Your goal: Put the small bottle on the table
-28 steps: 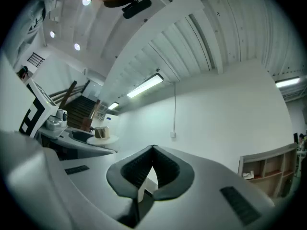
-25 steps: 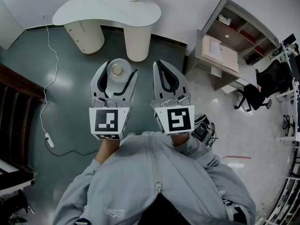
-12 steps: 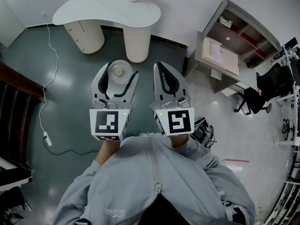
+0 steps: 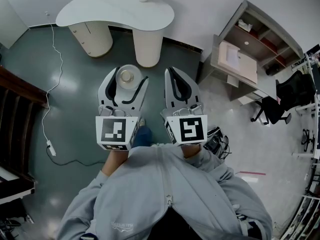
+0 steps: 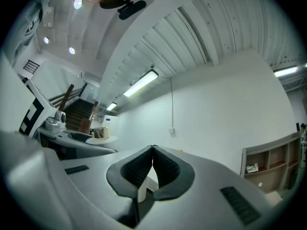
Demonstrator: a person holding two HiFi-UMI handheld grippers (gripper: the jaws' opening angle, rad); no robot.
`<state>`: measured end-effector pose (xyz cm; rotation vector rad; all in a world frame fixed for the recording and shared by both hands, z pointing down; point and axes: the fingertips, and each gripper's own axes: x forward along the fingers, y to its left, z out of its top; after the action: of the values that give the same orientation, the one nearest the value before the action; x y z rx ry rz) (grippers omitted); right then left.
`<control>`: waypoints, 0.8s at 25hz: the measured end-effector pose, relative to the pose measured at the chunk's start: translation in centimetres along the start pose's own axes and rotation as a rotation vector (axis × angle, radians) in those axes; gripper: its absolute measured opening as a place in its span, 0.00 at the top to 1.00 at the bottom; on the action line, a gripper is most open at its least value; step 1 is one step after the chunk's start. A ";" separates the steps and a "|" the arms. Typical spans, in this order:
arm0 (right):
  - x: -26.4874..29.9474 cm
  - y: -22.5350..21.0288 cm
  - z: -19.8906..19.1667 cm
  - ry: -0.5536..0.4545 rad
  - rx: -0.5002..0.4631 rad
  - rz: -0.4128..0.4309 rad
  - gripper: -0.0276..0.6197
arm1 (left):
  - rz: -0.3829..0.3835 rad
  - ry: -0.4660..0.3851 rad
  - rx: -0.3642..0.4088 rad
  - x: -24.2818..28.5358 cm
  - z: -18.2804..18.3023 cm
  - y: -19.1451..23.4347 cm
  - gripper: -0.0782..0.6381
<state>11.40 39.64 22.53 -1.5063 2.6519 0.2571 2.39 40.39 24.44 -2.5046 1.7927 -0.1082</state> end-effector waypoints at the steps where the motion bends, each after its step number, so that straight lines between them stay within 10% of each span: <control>1: 0.5 -0.1 -0.1 0.000 -0.003 0.000 0.92 | -0.003 0.001 -0.003 0.5 -0.2 0.3 0.43; 20: 15.5 -3.3 -3.4 0.025 -0.030 -0.045 0.92 | -0.074 0.020 -0.010 13.1 -1.6 9.5 0.43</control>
<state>6.34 24.23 23.20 -1.5866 2.6412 0.2783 -2.44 24.88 25.45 -2.5864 1.7119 -0.1280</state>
